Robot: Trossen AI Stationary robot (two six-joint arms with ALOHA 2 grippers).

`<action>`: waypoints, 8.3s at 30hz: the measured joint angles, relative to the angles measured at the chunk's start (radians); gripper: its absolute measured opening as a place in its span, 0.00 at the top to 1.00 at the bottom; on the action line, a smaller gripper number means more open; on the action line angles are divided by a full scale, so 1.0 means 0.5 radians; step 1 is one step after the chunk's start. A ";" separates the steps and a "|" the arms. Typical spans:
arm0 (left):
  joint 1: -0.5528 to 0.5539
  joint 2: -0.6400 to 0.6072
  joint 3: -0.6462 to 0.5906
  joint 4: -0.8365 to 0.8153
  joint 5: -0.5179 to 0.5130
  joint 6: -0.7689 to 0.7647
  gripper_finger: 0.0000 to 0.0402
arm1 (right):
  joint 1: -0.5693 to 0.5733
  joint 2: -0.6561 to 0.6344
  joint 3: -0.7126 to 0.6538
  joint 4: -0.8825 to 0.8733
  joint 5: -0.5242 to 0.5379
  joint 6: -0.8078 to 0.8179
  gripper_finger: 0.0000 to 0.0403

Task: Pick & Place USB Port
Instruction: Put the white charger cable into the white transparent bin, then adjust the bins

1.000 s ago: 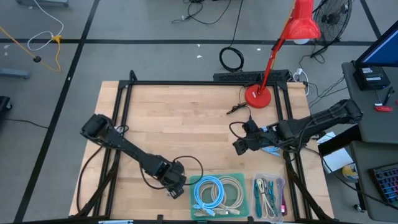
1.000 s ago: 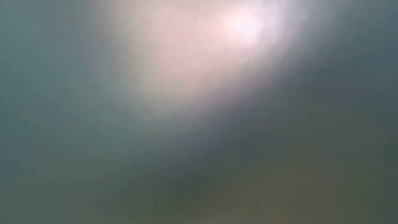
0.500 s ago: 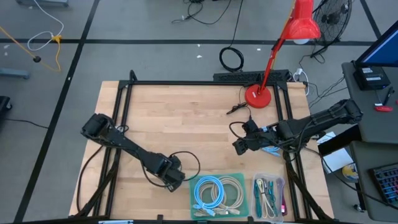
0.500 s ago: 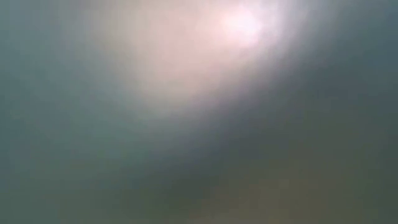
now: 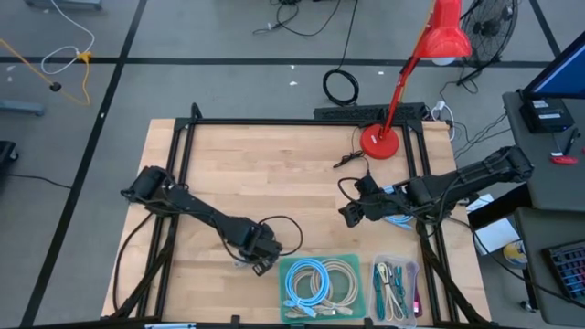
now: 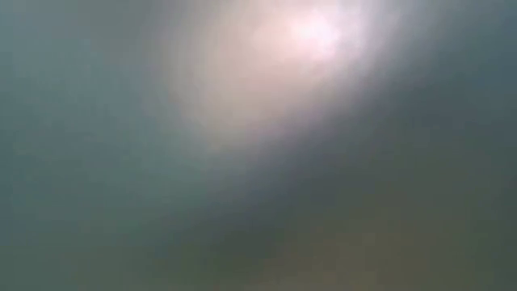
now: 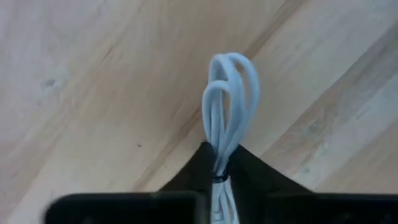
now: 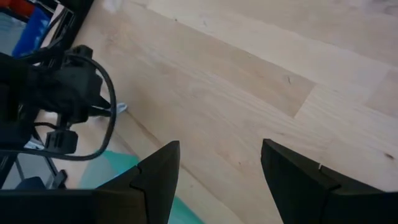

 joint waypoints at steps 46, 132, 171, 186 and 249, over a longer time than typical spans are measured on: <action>0.246 -1.196 -0.014 1.354 -0.595 0.579 0.99 | -0.025 0.642 -0.039 2.872 -0.128 -0.394 0.49; 0.002 -1.388 -0.011 0.733 -0.560 0.406 0.77 | 1.501 0.383 -0.037 -0.009 -0.174 2.085 0.98; 0.000 -1.214 -0.011 0.840 -0.470 0.408 0.77 | 0.970 -0.001 -0.038 0.753 0.754 0.678 0.58; -0.007 -0.850 -0.009 0.659 -0.198 0.625 0.77 | 0.507 -0.014 -0.038 0.818 0.667 0.124 0.59; -0.001 0.114 0.911 -0.239 -0.347 0.605 0.77 | 0.436 -0.014 -0.038 0.372 0.154 -0.254 0.61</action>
